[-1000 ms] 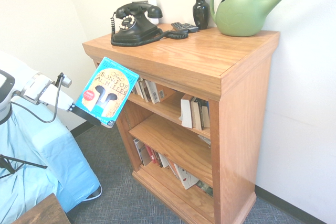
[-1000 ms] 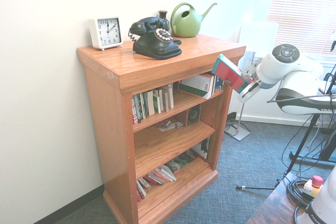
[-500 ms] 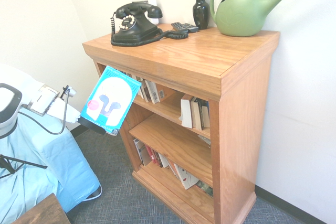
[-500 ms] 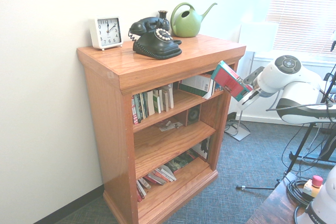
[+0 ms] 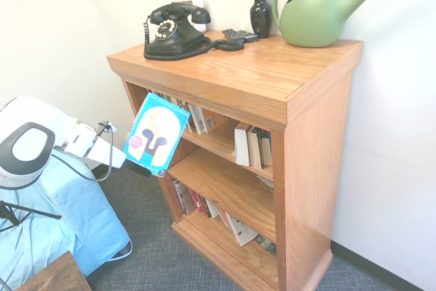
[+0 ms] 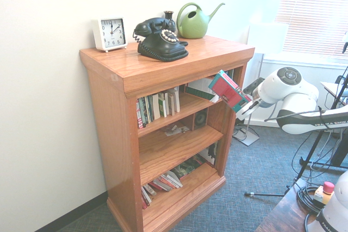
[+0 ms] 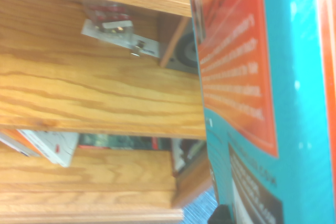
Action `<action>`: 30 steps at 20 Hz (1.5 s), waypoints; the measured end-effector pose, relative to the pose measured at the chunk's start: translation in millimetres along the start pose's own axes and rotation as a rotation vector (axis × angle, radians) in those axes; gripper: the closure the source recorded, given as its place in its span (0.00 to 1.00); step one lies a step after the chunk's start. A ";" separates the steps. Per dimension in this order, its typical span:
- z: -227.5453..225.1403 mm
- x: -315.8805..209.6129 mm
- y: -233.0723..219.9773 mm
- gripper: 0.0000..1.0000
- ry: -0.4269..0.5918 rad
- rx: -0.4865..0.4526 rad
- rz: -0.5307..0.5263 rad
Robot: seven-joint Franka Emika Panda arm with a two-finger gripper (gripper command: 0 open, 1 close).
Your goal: Organize the shelf
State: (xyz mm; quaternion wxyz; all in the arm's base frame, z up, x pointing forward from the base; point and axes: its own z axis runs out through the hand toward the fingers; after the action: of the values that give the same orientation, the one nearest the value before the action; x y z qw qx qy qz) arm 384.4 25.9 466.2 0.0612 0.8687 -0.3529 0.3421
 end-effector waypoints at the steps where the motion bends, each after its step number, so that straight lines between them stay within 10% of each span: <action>1: 3.7 -0.6 -1.7 1.00 -0.004 0.011 0.002; 30: 99.9 -40.3 -24.5 1.00 -0.230 0.223 0.020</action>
State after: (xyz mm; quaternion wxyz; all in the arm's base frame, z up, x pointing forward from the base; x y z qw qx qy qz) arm 434.7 32.3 368.0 -0.0796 0.9000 -0.3260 0.2780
